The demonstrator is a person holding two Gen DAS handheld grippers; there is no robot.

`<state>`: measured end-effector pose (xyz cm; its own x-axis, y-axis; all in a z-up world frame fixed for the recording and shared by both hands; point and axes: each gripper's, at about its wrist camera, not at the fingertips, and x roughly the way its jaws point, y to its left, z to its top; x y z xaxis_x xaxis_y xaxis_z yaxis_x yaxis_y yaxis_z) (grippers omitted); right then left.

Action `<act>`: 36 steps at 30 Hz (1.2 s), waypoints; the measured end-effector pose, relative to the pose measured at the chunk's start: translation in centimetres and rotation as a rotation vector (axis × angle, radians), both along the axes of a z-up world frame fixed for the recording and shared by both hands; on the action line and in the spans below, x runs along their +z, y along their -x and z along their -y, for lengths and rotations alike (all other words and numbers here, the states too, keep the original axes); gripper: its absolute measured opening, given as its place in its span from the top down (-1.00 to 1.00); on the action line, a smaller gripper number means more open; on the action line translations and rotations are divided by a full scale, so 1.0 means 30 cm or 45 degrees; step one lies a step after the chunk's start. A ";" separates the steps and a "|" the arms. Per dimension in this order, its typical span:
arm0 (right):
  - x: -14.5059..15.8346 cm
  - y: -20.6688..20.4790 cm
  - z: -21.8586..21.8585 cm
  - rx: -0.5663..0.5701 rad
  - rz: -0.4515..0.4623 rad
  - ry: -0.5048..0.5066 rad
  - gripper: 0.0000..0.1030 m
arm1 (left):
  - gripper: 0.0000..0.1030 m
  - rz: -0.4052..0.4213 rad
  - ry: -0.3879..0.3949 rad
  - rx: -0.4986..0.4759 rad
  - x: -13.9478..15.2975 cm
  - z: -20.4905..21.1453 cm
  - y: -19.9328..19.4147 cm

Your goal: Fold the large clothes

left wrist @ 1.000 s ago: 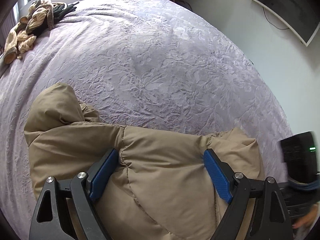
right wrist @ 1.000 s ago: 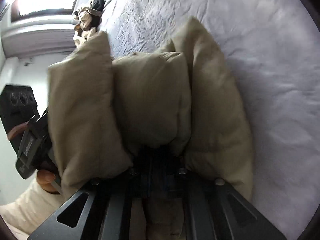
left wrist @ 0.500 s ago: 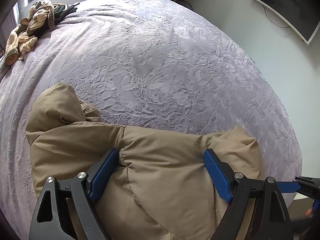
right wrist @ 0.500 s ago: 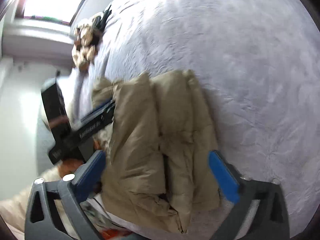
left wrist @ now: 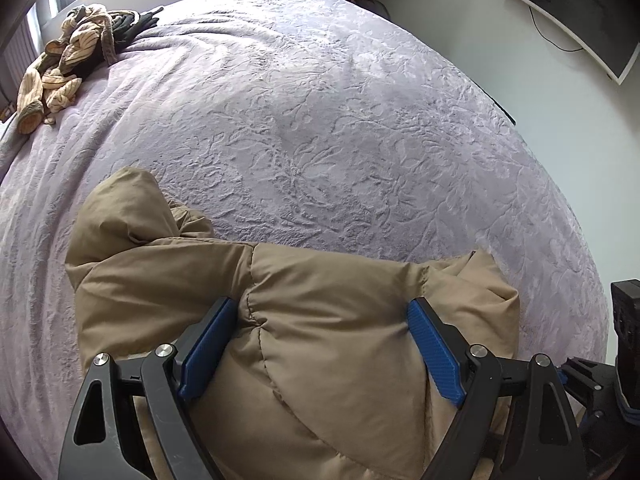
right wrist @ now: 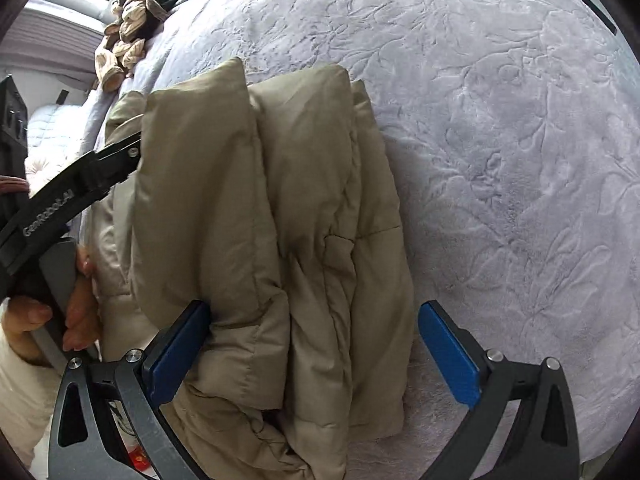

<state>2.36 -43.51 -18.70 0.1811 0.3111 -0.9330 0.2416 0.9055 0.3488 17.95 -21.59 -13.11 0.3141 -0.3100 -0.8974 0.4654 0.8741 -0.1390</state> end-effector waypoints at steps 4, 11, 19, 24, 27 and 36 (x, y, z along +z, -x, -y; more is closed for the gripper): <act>-0.006 -0.021 -0.007 -0.011 -0.006 0.004 -1.00 | -0.83 -0.012 -0.020 0.001 0.012 -0.008 0.002; -0.004 -0.010 0.002 -0.021 -0.001 -0.005 -1.00 | -0.89 -0.016 -0.023 0.006 0.048 -0.045 0.024; 0.005 -0.006 0.004 -0.020 0.013 -0.017 -1.00 | -1.00 -0.123 0.155 0.127 0.101 -0.258 0.051; 0.021 0.005 0.011 -0.017 0.046 -0.067 -1.00 | -1.00 -0.273 0.274 0.214 0.063 -0.442 0.061; 0.027 0.011 0.039 -0.025 0.075 -0.135 -1.00 | -1.00 -0.406 0.350 0.234 0.002 -0.532 0.078; 0.000 0.004 0.121 -0.041 0.091 -0.310 -1.00 | -1.00 -0.693 0.726 0.309 -0.169 -0.686 0.128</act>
